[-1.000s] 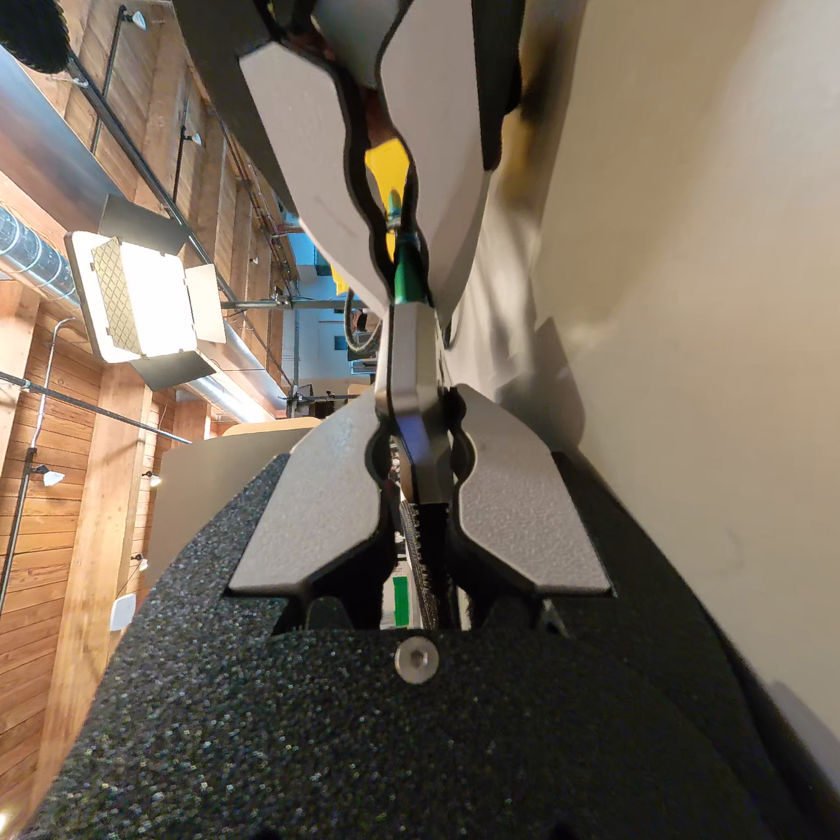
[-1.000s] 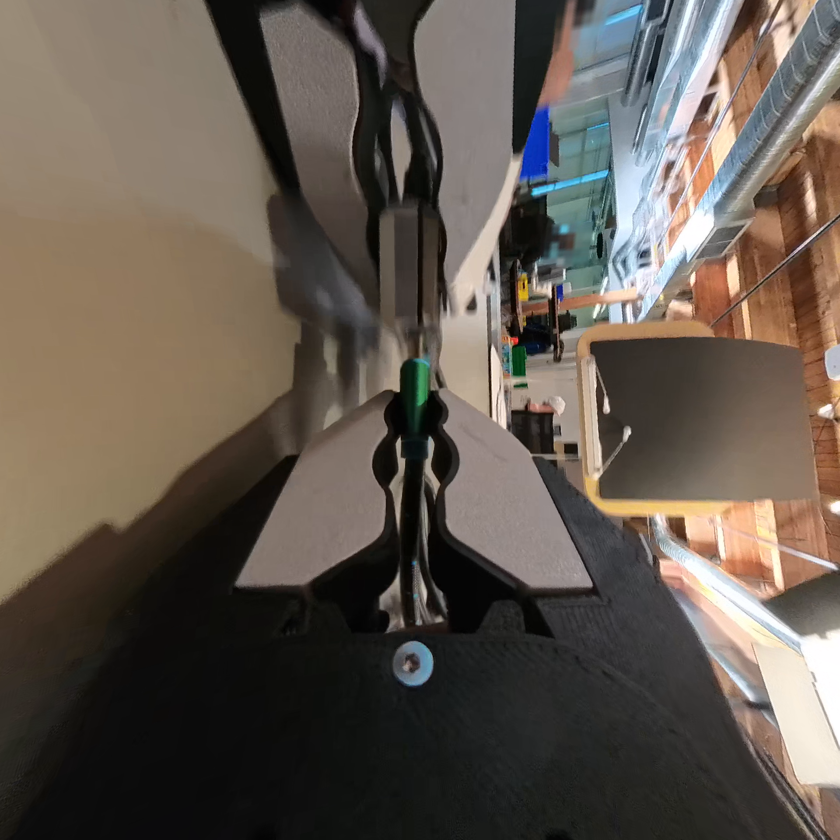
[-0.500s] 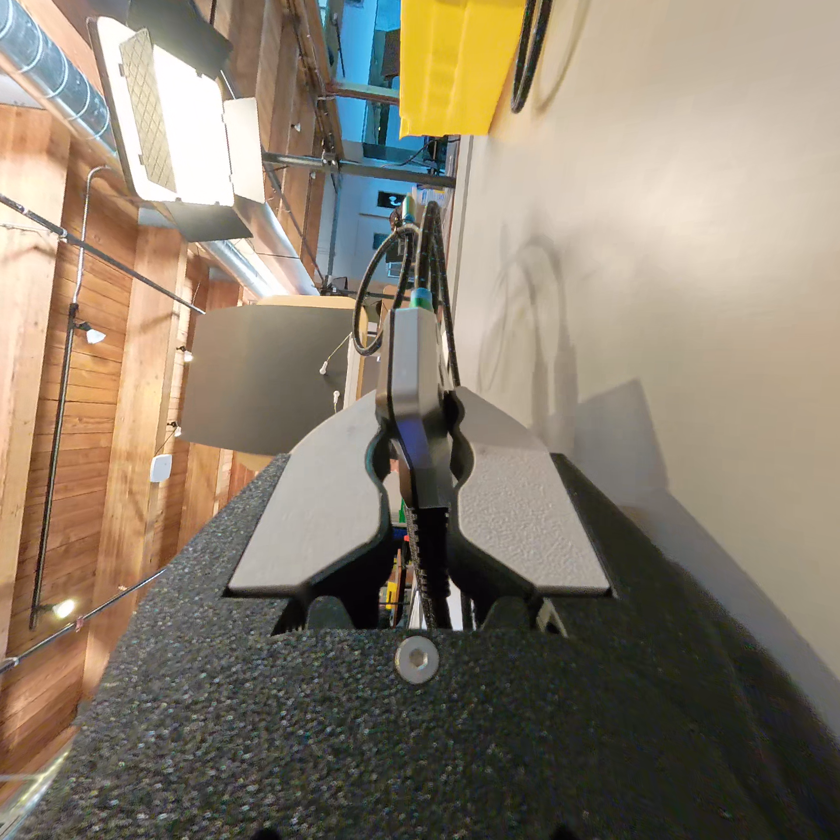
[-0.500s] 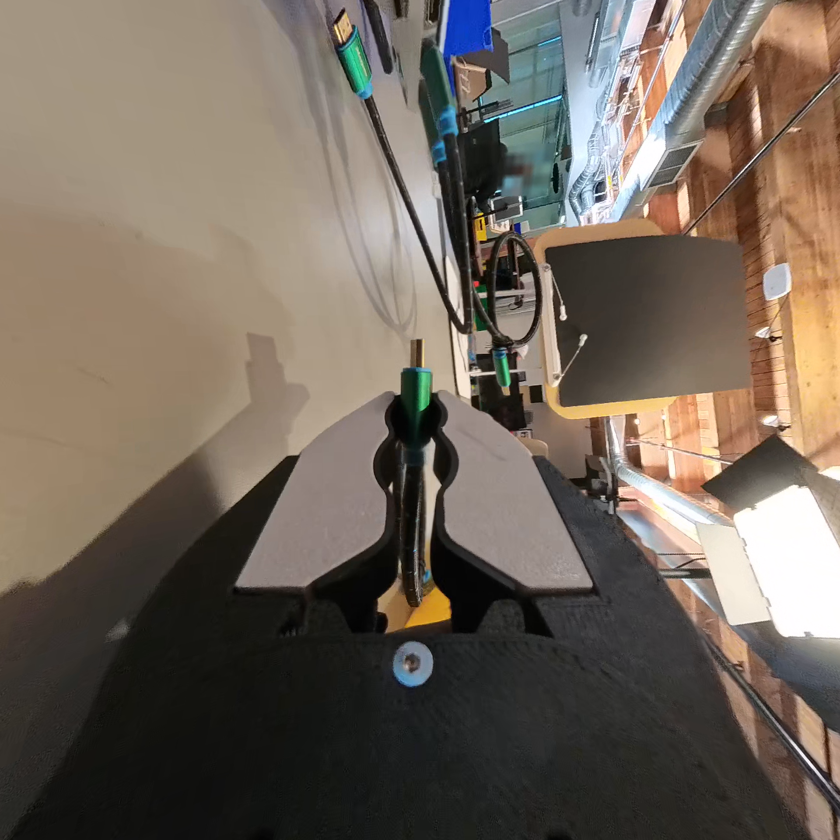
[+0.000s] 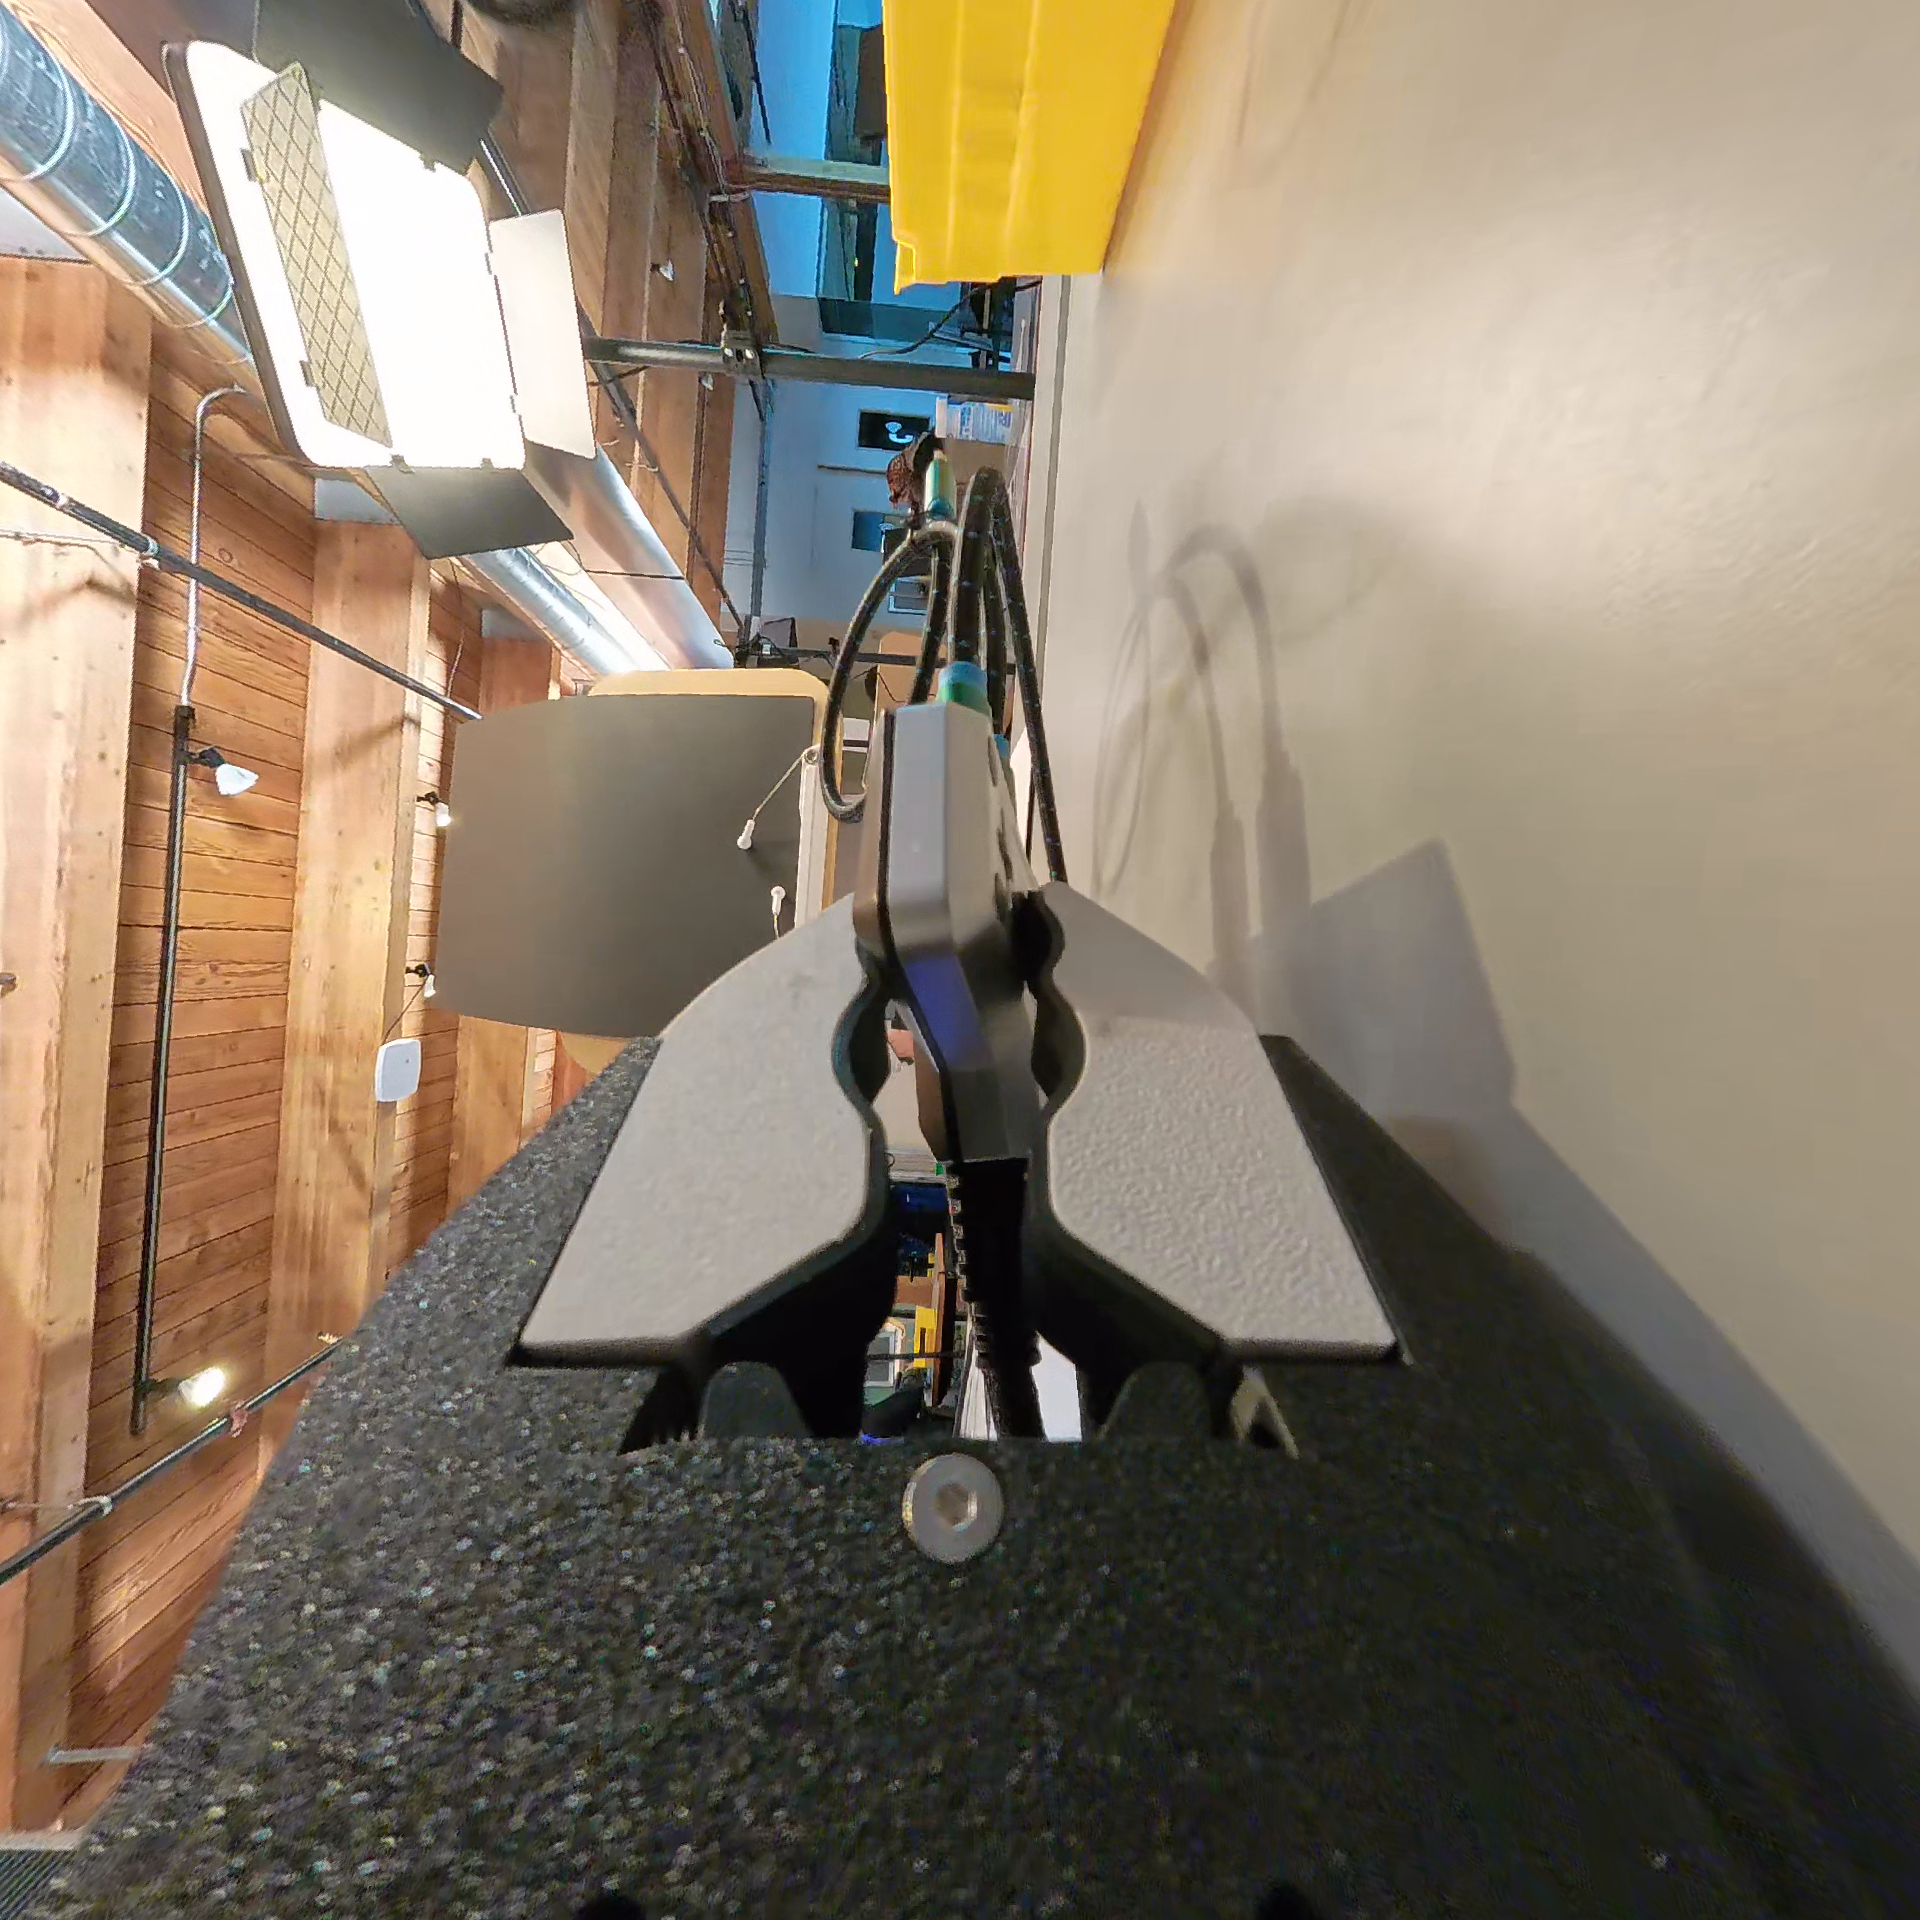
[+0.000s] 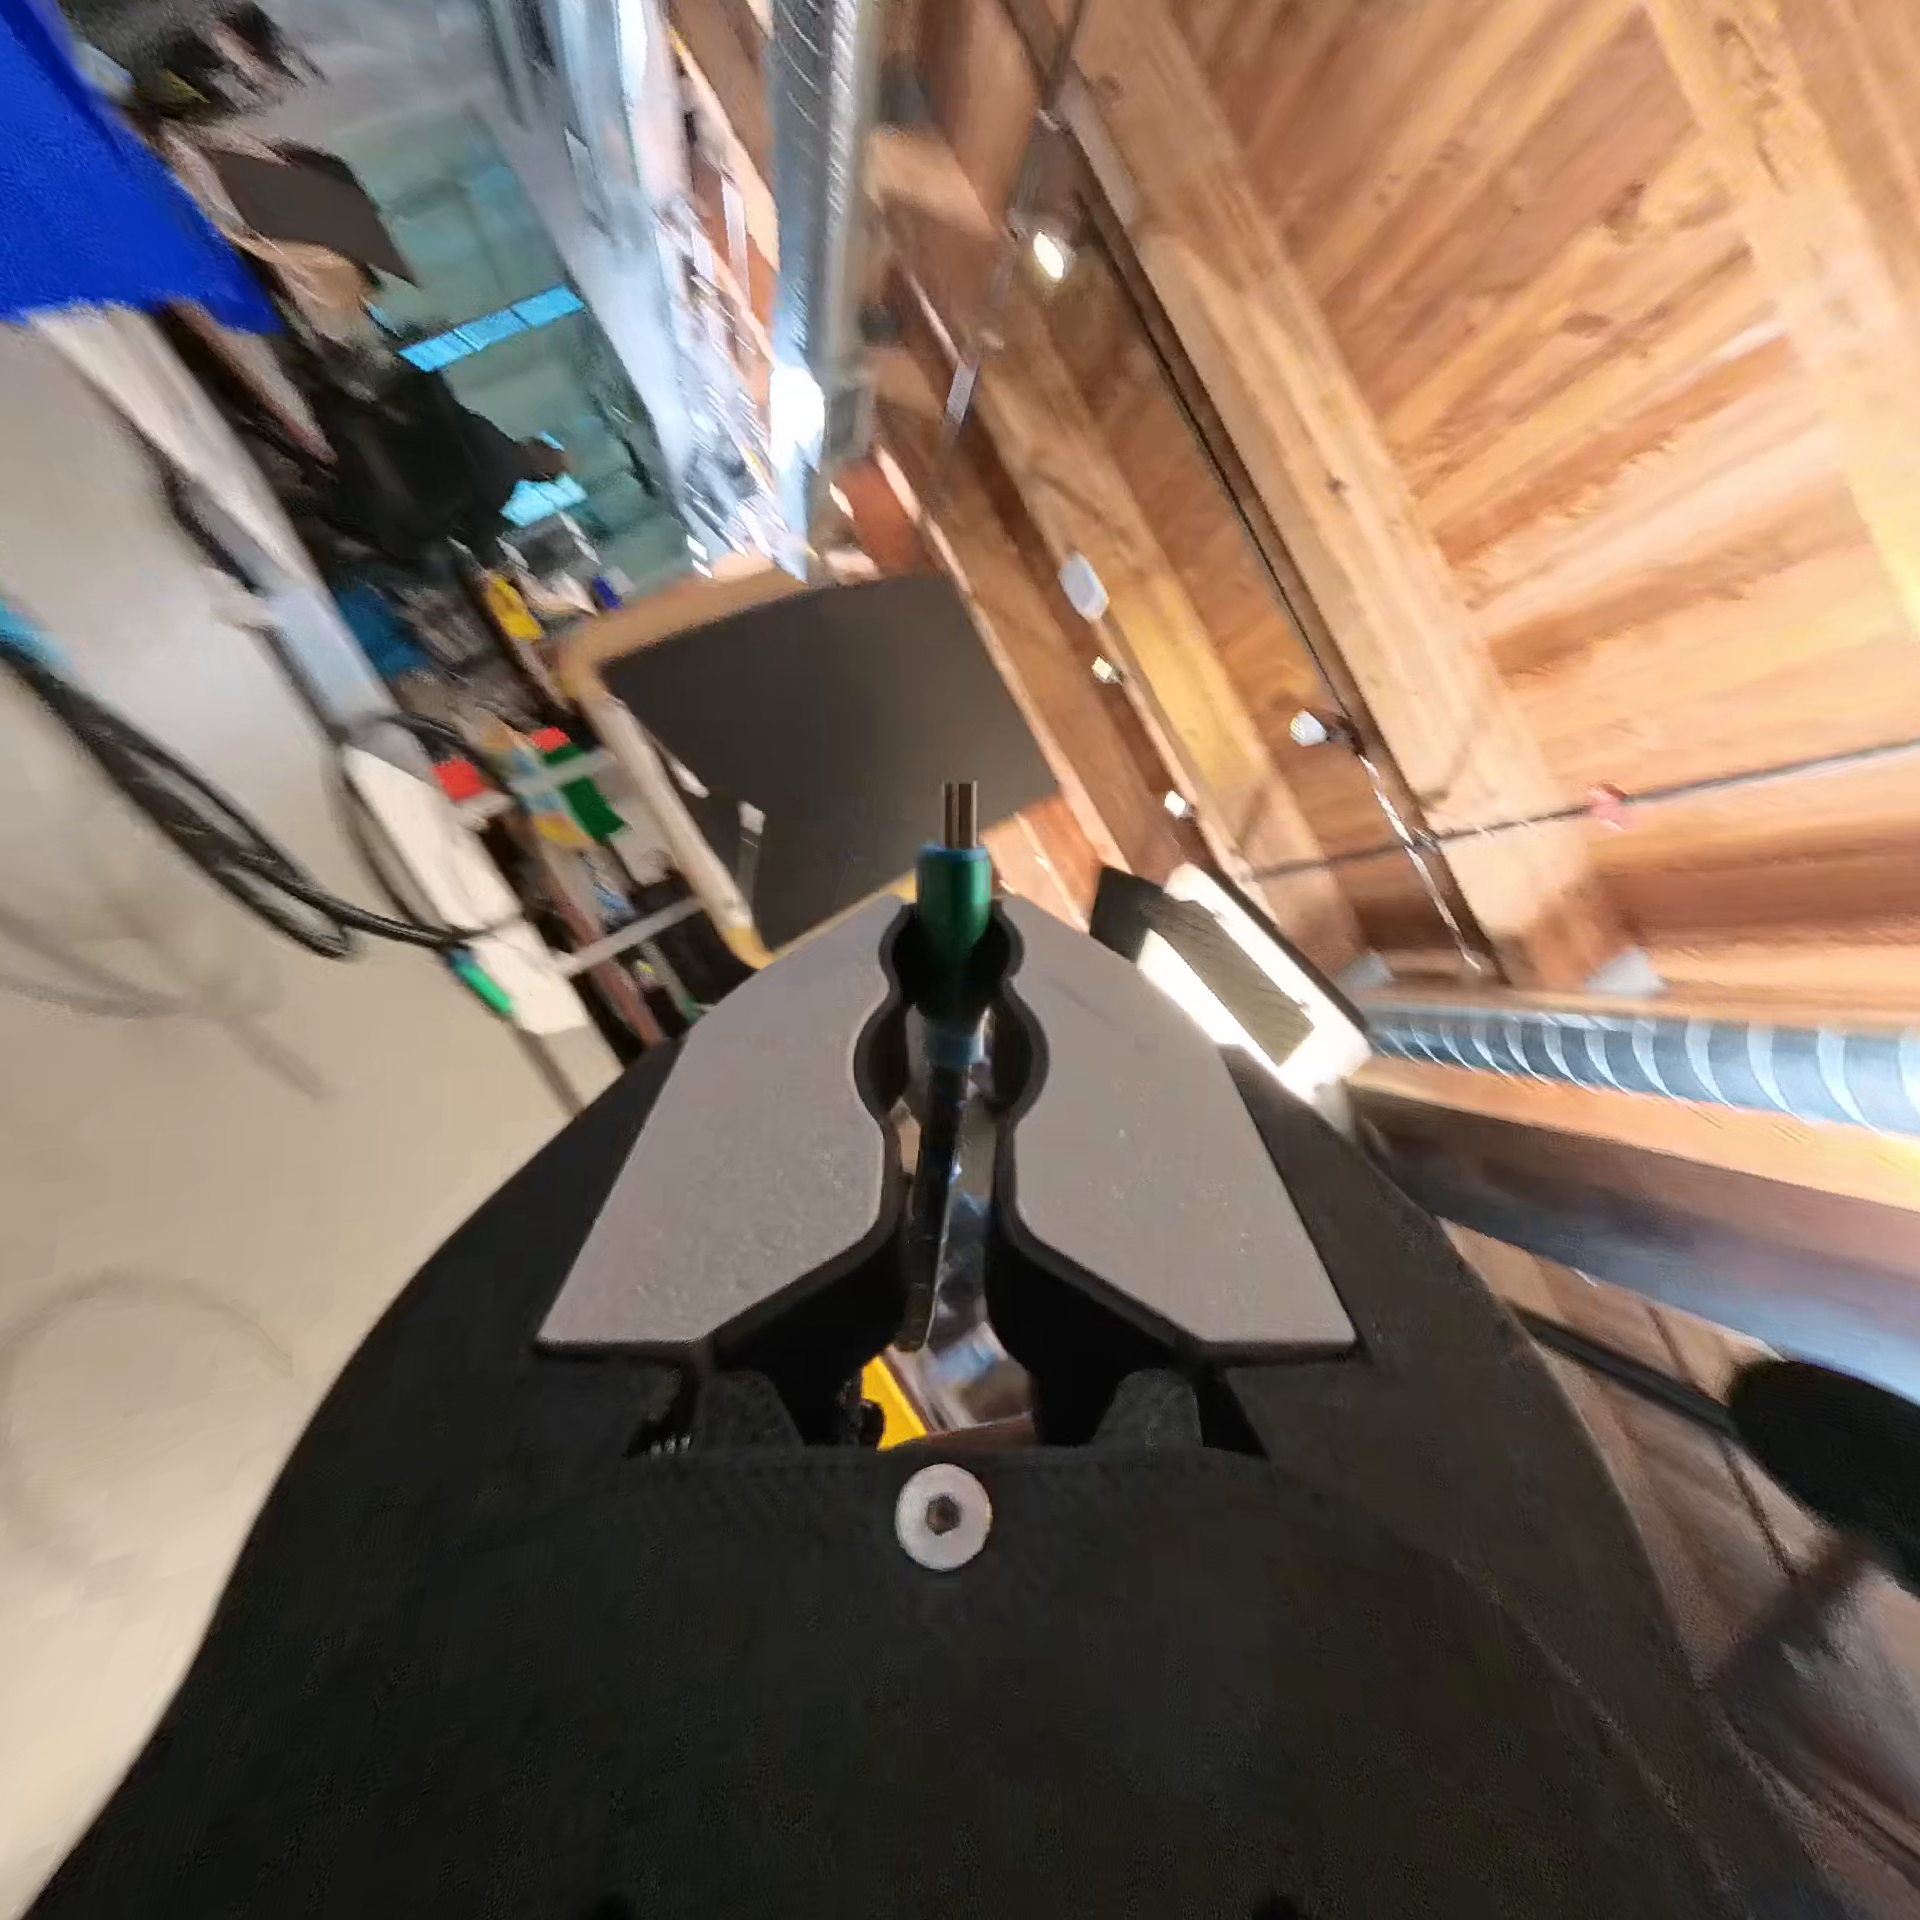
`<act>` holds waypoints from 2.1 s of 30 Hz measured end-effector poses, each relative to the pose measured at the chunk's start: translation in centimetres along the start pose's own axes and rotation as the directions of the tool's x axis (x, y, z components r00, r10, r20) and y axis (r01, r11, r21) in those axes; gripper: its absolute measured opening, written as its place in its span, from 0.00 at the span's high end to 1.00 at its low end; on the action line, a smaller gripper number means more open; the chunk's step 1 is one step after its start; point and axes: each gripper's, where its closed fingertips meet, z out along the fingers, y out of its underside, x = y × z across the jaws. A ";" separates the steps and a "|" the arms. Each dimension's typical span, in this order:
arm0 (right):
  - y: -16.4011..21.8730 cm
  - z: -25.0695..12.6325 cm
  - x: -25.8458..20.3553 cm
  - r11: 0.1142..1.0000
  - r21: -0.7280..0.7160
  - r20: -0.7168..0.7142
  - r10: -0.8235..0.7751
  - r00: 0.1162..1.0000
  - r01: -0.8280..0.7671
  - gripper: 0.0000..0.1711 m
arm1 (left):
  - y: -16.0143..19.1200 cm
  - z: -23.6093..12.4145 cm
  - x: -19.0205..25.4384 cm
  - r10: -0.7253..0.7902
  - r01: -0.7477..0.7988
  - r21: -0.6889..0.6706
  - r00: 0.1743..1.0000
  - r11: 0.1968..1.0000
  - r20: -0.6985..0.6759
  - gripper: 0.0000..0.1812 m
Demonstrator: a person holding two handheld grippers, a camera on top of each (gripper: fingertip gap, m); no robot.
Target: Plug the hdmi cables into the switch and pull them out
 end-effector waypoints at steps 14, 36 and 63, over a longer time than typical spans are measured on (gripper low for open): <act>21.1 -1.1 -2.5 0.757 -0.647 0.167 0.257 0.952 -0.091 0.86 | -0.2 0.2 0.5 0.024 -0.024 -0.001 1.000 1.000 -0.016 0.87; 23.4 -1.3 -6.5 0.147 -0.904 0.010 0.946 0.325 -0.402 0.64 | -0.5 0.3 1.3 0.067 -0.067 0.012 0.997 0.998 -0.047 0.86; -0.7 2.4 -19.9 0.996 -0.084 0.688 0.034 0.725 0.033 0.75 | -2.2 -0.2 1.4 0.107 -0.104 0.087 0.994 0.991 -0.031 0.86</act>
